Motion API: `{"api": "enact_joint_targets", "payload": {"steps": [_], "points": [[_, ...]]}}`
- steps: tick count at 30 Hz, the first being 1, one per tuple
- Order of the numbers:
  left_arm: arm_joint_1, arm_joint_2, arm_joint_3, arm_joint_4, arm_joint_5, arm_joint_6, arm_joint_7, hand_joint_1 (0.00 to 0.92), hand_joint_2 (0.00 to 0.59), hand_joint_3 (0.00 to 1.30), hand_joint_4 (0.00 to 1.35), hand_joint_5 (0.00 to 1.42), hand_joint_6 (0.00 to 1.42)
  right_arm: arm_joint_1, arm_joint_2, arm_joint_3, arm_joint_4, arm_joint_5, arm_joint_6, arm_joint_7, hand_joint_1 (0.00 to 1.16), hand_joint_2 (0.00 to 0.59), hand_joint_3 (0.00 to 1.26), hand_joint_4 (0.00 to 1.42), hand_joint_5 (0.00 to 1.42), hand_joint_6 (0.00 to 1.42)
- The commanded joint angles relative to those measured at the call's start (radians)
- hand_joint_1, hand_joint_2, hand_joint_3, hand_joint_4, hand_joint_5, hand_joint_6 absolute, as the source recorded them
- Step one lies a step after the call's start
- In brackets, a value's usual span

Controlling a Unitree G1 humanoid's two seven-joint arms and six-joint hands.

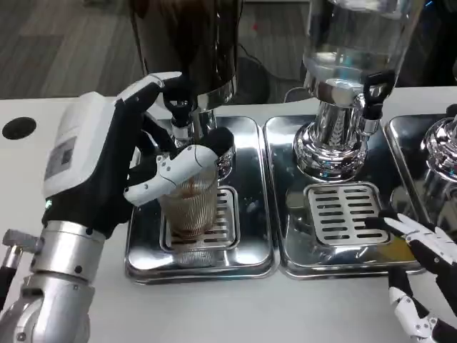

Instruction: Grasp the cup under the faucet to collect the drink, then remove the cup.

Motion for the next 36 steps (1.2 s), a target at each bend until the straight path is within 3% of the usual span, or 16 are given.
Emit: {"api": "enact_joint_targets", "payload": {"steps": [1, 36], "points": [[0.026, 0.004, -0.004, 0.028, -0.014, 0.012, -0.029, 0.039, 0.037, 0.38, 0.35, 0.76, 0.86, -0.007, -0.004, 0.002, -0.01, -0.002, -0.003, 0.009, 0.49, 0.562, 0.21, 0.12, 0.12, 0.04], [0.044, 0.009, -0.016, 0.022, -0.017, -0.001, -0.027, 0.039, 0.037, 0.39, 0.36, 0.76, 0.85, -0.006, 0.003, 0.006, -0.015, -0.008, -0.003, 0.013, 0.49, 0.562, 0.21, 0.12, 0.12, 0.04]]}}
